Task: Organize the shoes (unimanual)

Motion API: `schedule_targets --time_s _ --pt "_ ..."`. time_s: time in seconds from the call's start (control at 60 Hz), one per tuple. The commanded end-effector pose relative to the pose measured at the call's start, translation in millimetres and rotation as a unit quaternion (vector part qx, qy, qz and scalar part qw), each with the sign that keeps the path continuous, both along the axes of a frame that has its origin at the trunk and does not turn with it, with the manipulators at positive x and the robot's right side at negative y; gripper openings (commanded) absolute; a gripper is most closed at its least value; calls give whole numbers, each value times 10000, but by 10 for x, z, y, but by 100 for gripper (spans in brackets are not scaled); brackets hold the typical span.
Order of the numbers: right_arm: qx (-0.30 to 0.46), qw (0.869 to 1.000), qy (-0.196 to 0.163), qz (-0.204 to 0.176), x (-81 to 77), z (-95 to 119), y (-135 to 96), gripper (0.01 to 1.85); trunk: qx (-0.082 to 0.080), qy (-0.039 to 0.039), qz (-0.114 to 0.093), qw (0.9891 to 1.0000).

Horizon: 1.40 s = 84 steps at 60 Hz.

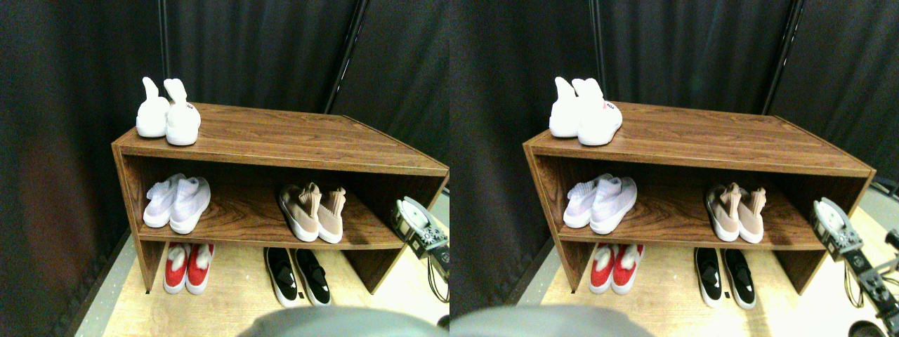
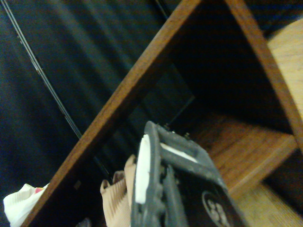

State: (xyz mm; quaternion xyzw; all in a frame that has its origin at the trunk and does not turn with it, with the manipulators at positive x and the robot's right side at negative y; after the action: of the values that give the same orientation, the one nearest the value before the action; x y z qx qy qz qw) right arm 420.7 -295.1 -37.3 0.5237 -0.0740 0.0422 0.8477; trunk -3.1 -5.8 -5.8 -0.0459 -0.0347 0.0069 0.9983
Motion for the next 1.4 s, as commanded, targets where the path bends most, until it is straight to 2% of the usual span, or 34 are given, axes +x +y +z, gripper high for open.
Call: schedule_targets --time_s 0.017,0.117,0.133,0.167,0.217,0.233,0.267,0.283,0.333,0.35,0.5,0.567,0.667,0.767,0.833,0.967,1.083,1.133,1.2,1.4 --pt "26 9999 -96 63 -196 -84 -22 6 -111 224 17 9997" --pt "240 9994 22 230 -265 -248 -26 6 -110 313 12 9994" --pt "262 9993 35 271 -269 -265 -26 6 -117 353 13 9993" --pt "211 9992 43 324 -272 -300 -28 6 -109 383 8 9992" --pt "190 9990 93 381 -303 -374 -36 6 -109 383 8 9992" --pt "284 9987 137 401 -318 -403 -36 6 -113 420 7 9991" --pt "284 9987 155 402 -340 -443 -34 6 -113 420 7 9991" --pt "338 9985 178 392 -353 -470 -32 6 -110 453 1 9989" --pt "485 9975 229 470 -377 -517 -21 6 -110 453 1 9989" --pt "469 9973 281 492 -390 -542 -17 6 -103 490 -6 9987" --pt "623 9941 731 497 -391 -757 11 6 -109 504 -22 9987" --pt "537 9924 1044 358 -342 -916 23 6 -109 504 -22 9987" --pt "1059 9844 1401 91 -249 -1198 31 6 -109 504 -22 9987" --pt "1049 9807 1610 -345 -181 -1386 39 6 -86 526 -29 9986" --pt "1018 9790 1715 -413 -90 -1530 21 6 -86 526 -29 9986" --pt "980 9762 1880 -467 78 -1692 -18 6 -95 524 -29 9986" --pt "860 9730 2028 -683 211 -1827 -48 6 -97 516 -14 9986" --pt "1126 9660 2170 -840 270 -1880 -59 6 -102 508 -4 9987" --pt "1114 9634 2246 -949 358 -1957 -84 6 -104 495 2 9987" --pt "971 9596 2268 -1354 491 -2013 -155 6 -129 497 33 9987"
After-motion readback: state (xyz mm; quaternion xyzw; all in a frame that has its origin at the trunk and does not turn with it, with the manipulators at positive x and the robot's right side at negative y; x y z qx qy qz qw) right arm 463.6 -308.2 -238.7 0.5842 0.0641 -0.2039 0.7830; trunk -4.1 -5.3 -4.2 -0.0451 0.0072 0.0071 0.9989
